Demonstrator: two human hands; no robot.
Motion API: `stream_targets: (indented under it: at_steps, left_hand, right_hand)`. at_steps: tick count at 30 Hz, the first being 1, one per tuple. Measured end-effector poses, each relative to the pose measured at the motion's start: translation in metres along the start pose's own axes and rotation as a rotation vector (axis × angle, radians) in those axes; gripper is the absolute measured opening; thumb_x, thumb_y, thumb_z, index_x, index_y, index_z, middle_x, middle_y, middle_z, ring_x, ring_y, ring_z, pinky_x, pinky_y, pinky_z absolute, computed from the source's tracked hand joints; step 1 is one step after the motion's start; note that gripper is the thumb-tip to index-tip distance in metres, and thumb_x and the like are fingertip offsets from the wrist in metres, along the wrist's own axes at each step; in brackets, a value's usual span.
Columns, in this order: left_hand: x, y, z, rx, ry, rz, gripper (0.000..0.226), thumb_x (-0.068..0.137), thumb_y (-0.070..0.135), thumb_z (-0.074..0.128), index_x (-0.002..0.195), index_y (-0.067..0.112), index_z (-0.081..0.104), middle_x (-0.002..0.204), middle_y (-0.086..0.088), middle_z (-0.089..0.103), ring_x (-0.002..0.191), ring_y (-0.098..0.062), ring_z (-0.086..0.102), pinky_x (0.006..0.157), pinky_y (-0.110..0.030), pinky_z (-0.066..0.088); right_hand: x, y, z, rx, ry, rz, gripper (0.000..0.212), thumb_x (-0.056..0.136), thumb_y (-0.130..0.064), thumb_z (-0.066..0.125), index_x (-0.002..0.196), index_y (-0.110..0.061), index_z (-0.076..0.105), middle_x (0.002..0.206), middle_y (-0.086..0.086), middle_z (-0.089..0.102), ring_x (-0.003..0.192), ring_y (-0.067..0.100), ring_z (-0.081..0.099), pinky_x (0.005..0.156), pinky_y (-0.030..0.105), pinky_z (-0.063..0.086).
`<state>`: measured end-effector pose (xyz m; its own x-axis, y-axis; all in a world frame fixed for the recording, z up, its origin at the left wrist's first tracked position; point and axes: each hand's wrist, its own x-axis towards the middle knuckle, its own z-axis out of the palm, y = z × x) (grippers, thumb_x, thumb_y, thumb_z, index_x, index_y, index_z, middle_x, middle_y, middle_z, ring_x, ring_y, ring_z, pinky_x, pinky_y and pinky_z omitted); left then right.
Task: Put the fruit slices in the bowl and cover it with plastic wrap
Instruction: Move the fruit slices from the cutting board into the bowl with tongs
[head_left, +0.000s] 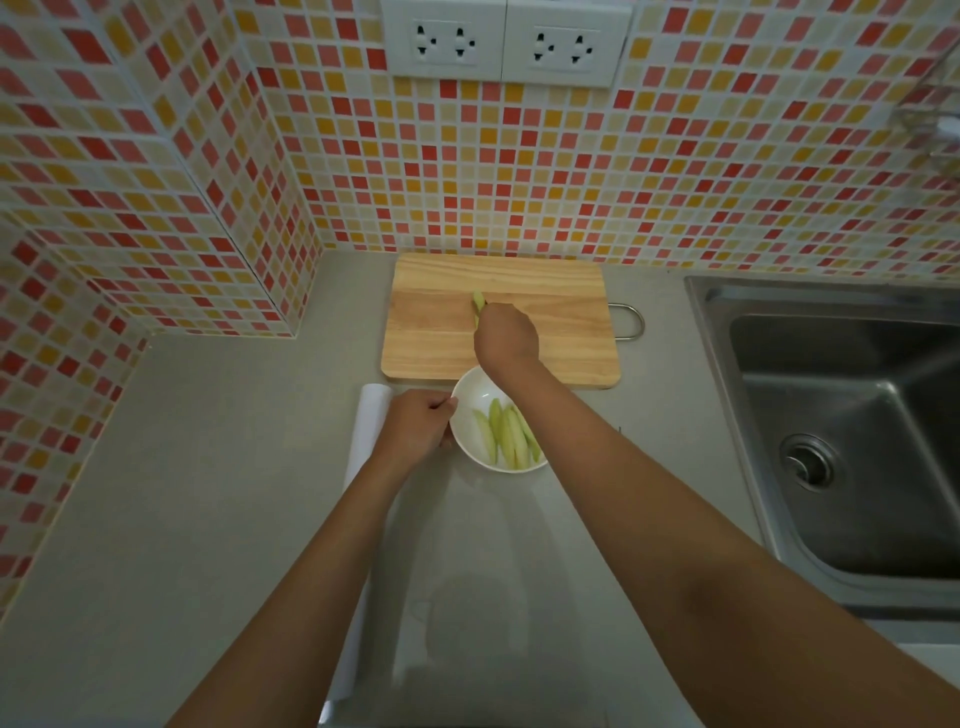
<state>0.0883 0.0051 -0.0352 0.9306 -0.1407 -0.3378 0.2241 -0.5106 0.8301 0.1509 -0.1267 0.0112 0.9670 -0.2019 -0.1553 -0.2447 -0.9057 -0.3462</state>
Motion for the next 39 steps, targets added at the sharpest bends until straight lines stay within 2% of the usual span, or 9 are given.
stream_targets:
  at_steps: [3, 8, 15, 20, 23, 28, 33, 36, 39]
  left_hand:
    - [0.000, 0.000, 0.000, 0.000, -0.001, 0.001, 0.036, 0.095, 0.021, 0.049, 0.085, -0.007, 0.069, 0.057, -0.009, 0.062, 0.055, -0.018, 0.056, 0.067, -0.032, 0.048]
    - [-0.001, 0.001, 0.001, -0.013, 0.004, 0.013, 0.035, 0.096, 0.019, 0.048, 0.086, -0.006, 0.070, 0.056, -0.007, 0.062, 0.054, -0.017, 0.056, 0.069, -0.032, 0.048]
    - [-0.002, 0.001, 0.001, -0.008, 0.027, 0.009, 0.033, 0.096, 0.018, 0.048, 0.083, -0.001, 0.071, 0.059, -0.009, 0.062, 0.051, -0.014, 0.057, 0.063, -0.028, 0.047]
    - [0.000, 0.000, 0.002, -0.005, 0.023, 0.006, 0.035, 0.096, 0.019, 0.049, 0.077, -0.002, 0.069, 0.058, -0.008, 0.062, 0.053, -0.017, 0.057, 0.069, -0.031, 0.049]
    - [0.000, -0.001, 0.001, -0.014, 0.018, 0.004, 0.035, 0.096, 0.020, 0.049, 0.077, 0.000, 0.070, 0.057, -0.008, 0.062, 0.054, -0.017, 0.058, 0.073, -0.035, 0.053]
    - [0.000, 0.000, 0.001, -0.008, 0.025, 0.002, 0.034, 0.096, 0.019, 0.048, 0.083, -0.002, 0.071, 0.061, -0.012, 0.064, 0.056, -0.019, 0.059, 0.076, -0.038, 0.054]
    - [-0.001, 0.001, 0.000, -0.030, 0.017, -0.014, 0.031, 0.096, 0.019, 0.049, 0.088, 0.001, 0.072, 0.060, -0.006, 0.064, 0.052, -0.013, 0.058, 0.069, -0.032, 0.053]
    - [-0.002, 0.002, 0.000, -0.021, 0.015, -0.009, 0.031, 0.096, 0.018, 0.048, 0.088, 0.002, 0.073, 0.055, -0.001, 0.062, 0.050, -0.010, 0.057, 0.066, -0.029, 0.052]
    - [-0.001, 0.001, 0.000, -0.032, 0.017, -0.006, 0.031, 0.096, 0.019, 0.049, 0.087, 0.001, 0.073, 0.053, 0.002, 0.061, 0.048, -0.007, 0.056, 0.064, -0.027, 0.052]
  right_hand:
    - [-0.013, 0.006, -0.012, 0.129, 0.038, 0.062, 0.023, 0.089, 0.003, 0.043, 0.094, 0.002, 0.066, 0.094, 0.018, 0.068, 0.089, 0.034, 0.064, 0.062, 0.030, 0.038]
    - [-0.100, 0.038, -0.024, 0.248, 0.129, 0.017, 0.026, 0.093, -0.017, 0.046, 0.072, -0.006, 0.056, 0.069, 0.013, 0.059, 0.063, 0.026, 0.052, 0.056, 0.029, 0.030]
    - [-0.166, 0.060, 0.012, -0.003, -0.074, 0.038, 0.030, 0.097, -0.028, 0.041, 0.099, -0.005, 0.061, 0.097, 0.014, 0.067, 0.089, 0.032, 0.063, 0.065, 0.031, 0.037]
    - [-0.147, 0.063, -0.011, -0.052, 0.130, 0.073, 0.033, 0.095, -0.034, 0.042, 0.093, -0.009, 0.062, 0.089, 0.012, 0.068, 0.083, 0.033, 0.065, 0.061, 0.030, 0.031]
    - [-0.100, 0.076, -0.033, 0.015, 0.282, 0.198, 0.031, 0.093, -0.033, 0.047, 0.092, -0.007, 0.065, 0.090, 0.013, 0.070, 0.086, 0.036, 0.065, 0.063, 0.031, 0.037]
    - [-0.009, 0.094, -0.028, -0.099, 0.196, 0.289, 0.027, 0.097, -0.024, 0.047, 0.103, -0.006, 0.067, 0.102, 0.012, 0.071, 0.096, 0.030, 0.067, 0.068, 0.030, 0.043]
    - [0.019, 0.107, -0.004, -0.297, 0.094, 0.246, 0.022, 0.091, -0.013, 0.047, 0.101, -0.012, 0.067, 0.096, 0.007, 0.073, 0.091, 0.026, 0.069, 0.064, 0.027, 0.040]
    - [0.025, 0.112, 0.002, -0.326, 0.075, 0.211, 0.025, 0.093, -0.027, 0.050, 0.103, -0.012, 0.066, 0.098, 0.007, 0.072, 0.092, 0.026, 0.069, 0.065, 0.028, 0.040]
    - [0.023, 0.111, -0.002, -0.256, 0.091, 0.230, 0.042, 0.092, -0.047, 0.049, 0.108, -0.010, 0.061, 0.103, 0.009, 0.070, 0.096, 0.029, 0.067, 0.068, 0.031, 0.042]
